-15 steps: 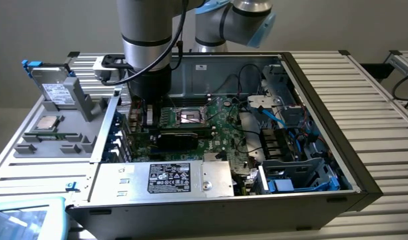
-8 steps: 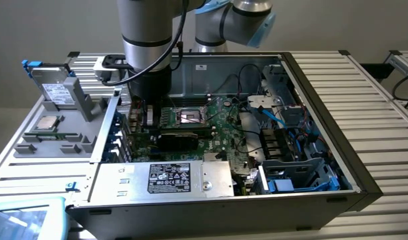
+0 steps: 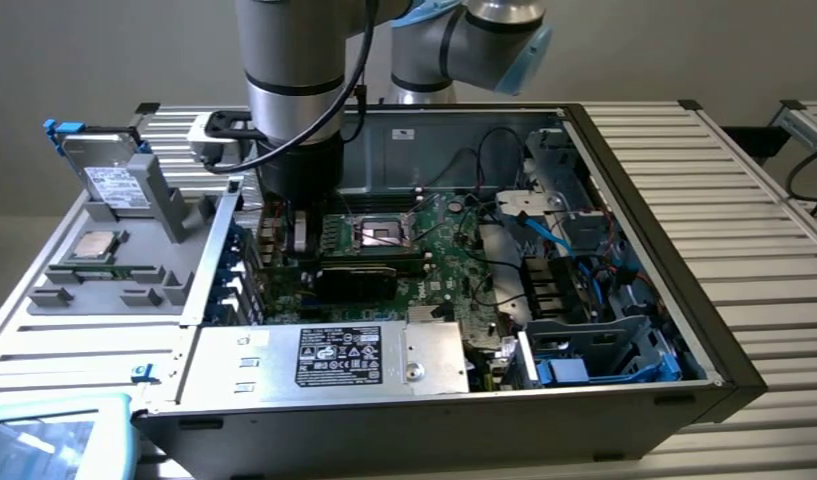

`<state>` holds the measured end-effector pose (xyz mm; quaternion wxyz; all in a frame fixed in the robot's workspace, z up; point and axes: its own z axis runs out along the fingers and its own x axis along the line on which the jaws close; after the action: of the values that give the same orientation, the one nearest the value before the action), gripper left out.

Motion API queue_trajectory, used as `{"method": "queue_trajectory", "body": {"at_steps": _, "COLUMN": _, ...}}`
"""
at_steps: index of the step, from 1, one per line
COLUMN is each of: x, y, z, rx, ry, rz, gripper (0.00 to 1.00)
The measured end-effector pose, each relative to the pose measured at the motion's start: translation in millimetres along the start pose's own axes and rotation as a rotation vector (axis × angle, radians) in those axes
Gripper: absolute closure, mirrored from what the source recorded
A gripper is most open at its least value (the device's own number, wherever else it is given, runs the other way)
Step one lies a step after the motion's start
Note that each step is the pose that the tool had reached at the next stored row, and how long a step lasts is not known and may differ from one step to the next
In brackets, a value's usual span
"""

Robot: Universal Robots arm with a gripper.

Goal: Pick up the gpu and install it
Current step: 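Press down on the gpu until it lock into place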

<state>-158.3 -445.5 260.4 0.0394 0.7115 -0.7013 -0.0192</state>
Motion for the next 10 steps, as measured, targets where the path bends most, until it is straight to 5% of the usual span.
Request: {"method": "queue_trajectory", "body": {"at_steps": 10, "x": -0.7, "y": -0.7, "z": -0.7, "rx": -0.0026, "ry": 0.0034, "rz": 0.0, "gripper": 0.88}}
